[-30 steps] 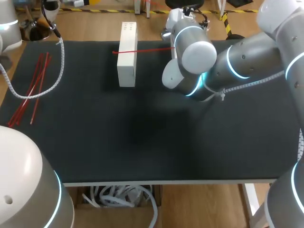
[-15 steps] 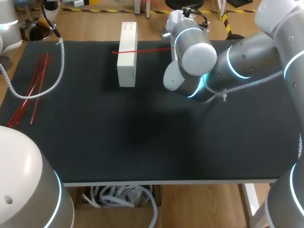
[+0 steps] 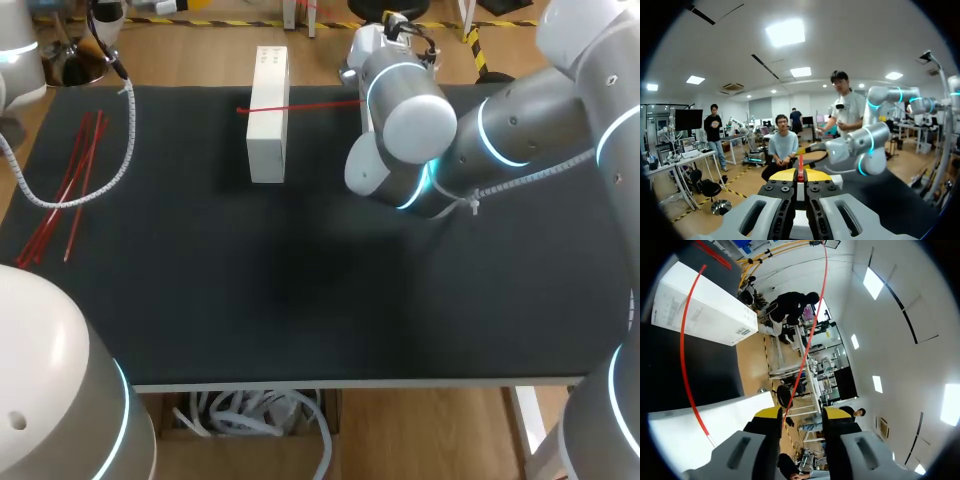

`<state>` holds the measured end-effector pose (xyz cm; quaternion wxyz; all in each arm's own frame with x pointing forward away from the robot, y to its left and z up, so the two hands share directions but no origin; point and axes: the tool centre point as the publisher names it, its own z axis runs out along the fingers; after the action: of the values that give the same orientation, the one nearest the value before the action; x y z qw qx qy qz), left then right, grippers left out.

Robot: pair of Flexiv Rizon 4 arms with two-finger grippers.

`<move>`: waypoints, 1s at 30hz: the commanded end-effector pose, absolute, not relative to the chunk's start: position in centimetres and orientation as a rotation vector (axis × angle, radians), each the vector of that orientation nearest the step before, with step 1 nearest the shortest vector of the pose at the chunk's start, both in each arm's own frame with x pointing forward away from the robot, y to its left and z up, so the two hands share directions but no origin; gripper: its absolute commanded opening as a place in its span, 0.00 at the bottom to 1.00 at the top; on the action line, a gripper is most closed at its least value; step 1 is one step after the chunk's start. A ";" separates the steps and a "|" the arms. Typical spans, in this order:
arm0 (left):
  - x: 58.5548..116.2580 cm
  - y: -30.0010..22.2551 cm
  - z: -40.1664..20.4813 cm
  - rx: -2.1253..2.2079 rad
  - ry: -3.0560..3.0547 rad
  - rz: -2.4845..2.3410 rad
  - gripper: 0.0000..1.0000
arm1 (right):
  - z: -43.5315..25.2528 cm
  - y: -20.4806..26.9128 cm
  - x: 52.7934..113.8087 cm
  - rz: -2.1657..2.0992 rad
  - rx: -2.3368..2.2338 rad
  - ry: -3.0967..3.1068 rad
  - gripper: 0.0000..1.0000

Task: Grab the tape and strap the tape.

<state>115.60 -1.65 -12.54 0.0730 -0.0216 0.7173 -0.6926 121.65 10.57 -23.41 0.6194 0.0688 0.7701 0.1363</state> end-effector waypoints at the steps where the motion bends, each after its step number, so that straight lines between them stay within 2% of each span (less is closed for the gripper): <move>1: 115.4 -1.7 -12.5 -0.069 2.153 -2.076 0.00 | -23.0 10.4 121.4 0.315 0.156 1.782 0.22; 2: 115.4 -1.7 -12.5 -0.069 2.153 -2.076 0.00 | -23.0 10.4 121.4 0.315 0.157 1.781 0.12; 5: 115.4 -1.7 -12.5 -0.069 2.153 -2.076 0.00 | -23.0 10.3 121.4 0.313 0.158 1.779 0.00; 30: 115.4 -1.7 -12.5 -0.069 2.153 -2.076 0.00 | -22.8 10.3 121.3 0.317 0.164 1.773 0.00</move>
<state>115.60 -1.65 -12.54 0.0730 -0.0216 0.7173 -0.6926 121.54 10.41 -23.22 0.6226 0.0722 0.7669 0.1378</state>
